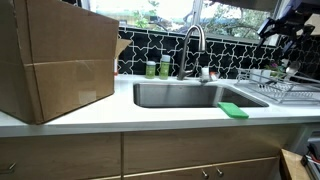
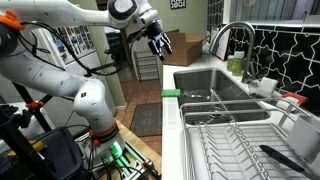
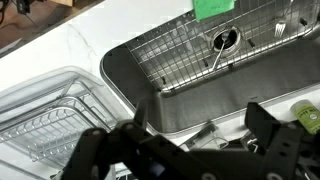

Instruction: Pick up the green sponge and squeeze the liquid in it inside the sink then place it back on the edge of the sink

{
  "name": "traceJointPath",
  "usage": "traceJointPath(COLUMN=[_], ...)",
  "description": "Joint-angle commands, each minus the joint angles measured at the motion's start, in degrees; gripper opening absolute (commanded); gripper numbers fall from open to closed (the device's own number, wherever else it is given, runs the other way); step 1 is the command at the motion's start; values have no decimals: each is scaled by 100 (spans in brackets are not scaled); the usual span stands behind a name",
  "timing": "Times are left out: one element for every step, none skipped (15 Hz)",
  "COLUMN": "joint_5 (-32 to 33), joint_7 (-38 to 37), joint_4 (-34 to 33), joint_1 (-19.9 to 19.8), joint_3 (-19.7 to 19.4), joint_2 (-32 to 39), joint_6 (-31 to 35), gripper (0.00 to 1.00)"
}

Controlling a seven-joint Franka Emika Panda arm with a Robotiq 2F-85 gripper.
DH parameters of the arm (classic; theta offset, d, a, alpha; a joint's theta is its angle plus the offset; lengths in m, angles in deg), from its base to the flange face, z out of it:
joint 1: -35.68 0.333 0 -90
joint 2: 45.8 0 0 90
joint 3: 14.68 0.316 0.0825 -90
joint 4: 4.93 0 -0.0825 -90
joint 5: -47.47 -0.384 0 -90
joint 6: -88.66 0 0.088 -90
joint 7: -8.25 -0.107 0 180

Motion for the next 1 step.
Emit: traceJointPath(joint_5=[107], joint_7=[-90], joint_4=[-26], joint_1=[149], joint_3=[-103], joint_2=[19], joint_6=[-38], gripper=[100])
